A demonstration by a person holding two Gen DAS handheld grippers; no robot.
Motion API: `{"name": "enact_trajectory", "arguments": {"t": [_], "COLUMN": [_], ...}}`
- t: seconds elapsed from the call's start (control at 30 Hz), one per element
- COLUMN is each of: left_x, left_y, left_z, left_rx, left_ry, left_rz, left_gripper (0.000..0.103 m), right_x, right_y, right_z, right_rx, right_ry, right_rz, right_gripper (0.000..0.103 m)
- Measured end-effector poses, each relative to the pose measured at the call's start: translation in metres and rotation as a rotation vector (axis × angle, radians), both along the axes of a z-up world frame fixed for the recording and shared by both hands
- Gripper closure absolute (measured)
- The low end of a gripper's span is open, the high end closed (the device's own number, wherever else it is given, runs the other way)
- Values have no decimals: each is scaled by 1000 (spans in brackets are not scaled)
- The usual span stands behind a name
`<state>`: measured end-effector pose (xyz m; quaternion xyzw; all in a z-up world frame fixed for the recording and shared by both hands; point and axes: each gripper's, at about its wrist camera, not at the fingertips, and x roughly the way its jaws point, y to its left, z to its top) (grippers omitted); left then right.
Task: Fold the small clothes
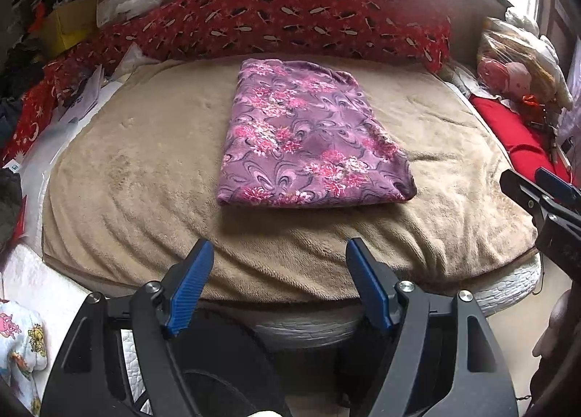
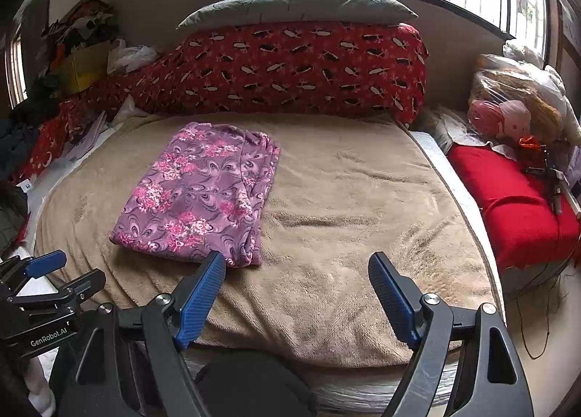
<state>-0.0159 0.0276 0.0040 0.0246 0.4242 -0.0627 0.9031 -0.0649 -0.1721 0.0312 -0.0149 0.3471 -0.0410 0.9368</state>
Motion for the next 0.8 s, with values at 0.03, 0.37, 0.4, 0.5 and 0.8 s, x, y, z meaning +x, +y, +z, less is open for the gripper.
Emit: {"name": "enact_trajectory", "arguments": {"t": [0.03, 0.37, 0.4, 0.5, 0.8], "left_x": [0, 0, 0, 0, 1], "left_y": [0, -3, -3, -2, -7], "left_z": [0, -1, -1, 2, 5], "left_rx": [3, 9, 9, -9, 7], "left_ry": [0, 10, 10, 3, -10], "left_rz": [0, -11, -13, -27, -42], "left_gripper": [28, 28, 28, 28, 28], "right_x": [0, 1, 2, 3, 6], "right_y": [0, -1, -1, -2, -2], "right_z": [0, -2, -2, -3, -3], "right_rx": [0, 10, 10, 11, 8], "right_ry": [0, 13, 13, 18, 16], "right_rz": [0, 2, 4, 7, 7], "right_gripper": [20, 20, 20, 20, 20]}}
